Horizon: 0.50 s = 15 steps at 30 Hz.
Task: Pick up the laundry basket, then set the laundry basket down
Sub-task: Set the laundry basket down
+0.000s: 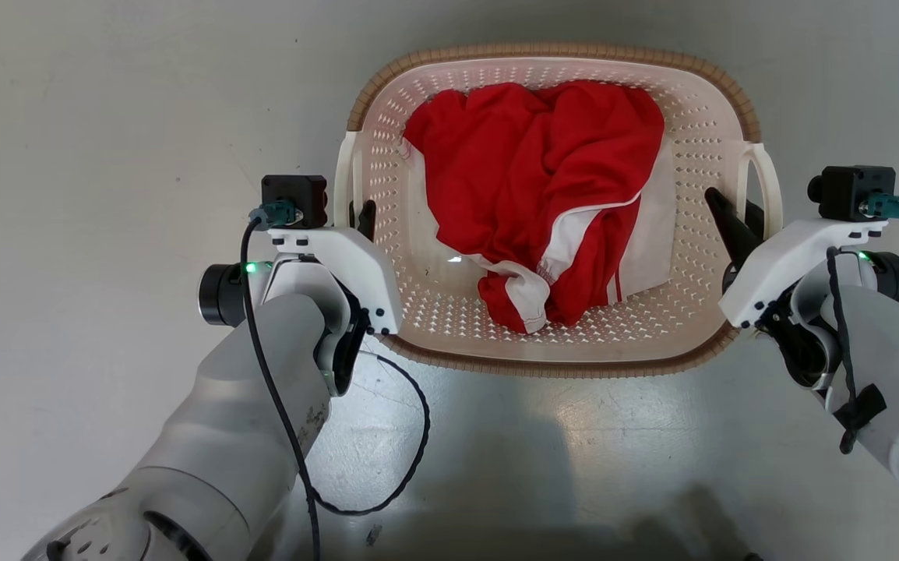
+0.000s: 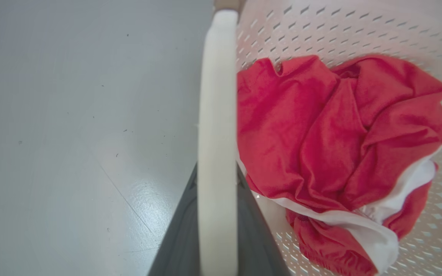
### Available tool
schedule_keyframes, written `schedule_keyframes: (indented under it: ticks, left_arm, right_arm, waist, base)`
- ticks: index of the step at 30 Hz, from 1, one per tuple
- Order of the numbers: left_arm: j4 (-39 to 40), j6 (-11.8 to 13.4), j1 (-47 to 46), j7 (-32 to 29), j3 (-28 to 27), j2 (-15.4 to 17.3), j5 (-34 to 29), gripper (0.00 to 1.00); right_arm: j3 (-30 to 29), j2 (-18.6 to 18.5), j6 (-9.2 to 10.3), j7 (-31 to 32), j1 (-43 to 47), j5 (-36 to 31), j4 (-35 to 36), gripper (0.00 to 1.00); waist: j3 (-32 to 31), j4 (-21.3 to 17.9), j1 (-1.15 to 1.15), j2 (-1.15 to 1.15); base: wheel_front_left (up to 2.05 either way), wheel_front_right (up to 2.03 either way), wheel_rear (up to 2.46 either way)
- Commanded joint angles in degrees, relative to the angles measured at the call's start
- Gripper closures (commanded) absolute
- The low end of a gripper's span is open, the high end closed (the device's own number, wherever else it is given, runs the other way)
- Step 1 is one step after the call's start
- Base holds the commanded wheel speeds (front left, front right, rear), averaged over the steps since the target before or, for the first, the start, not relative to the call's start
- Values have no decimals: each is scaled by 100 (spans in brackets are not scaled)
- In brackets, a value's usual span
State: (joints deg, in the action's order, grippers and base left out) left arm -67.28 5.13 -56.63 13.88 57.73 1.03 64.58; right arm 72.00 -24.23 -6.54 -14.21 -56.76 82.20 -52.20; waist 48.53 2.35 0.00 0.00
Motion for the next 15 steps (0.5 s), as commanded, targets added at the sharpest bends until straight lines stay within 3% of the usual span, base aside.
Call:
schedule_keyframes:
  ticks: [1, 13, 14, 15]
  left_arm:
    - [37, 71, -103, 102, -59, 185, 42, 100]
    - [87, 129, -182, 110, -31, 185, 56, 100]
    - [88, 133, -188, 111, -39, 185, 64, 85]
    - [98, 148, -206, 111, -65, 185, 63, 55]
  right_arm:
    - [84, -80, -95, -50, 251, -92, 61, 100]
    - [74, -51, -95, -76, 197, -30, -70, 97]
    - [70, -41, -95, -76, 198, -5, -93, 78]
    - [60, -30, -95, -77, 199, 22, -119, 55]
  waist:
    - [45, -5, 0, 0]
    - [205, 0, 0, 0]
    - [209, 1, 0, 0]
    - [210, 4, 0, 0]
  base:
    - [0, 0, 0]
    - [0, 0, 0]
    - [0, 0, 0]
    - [0, 0, 0]
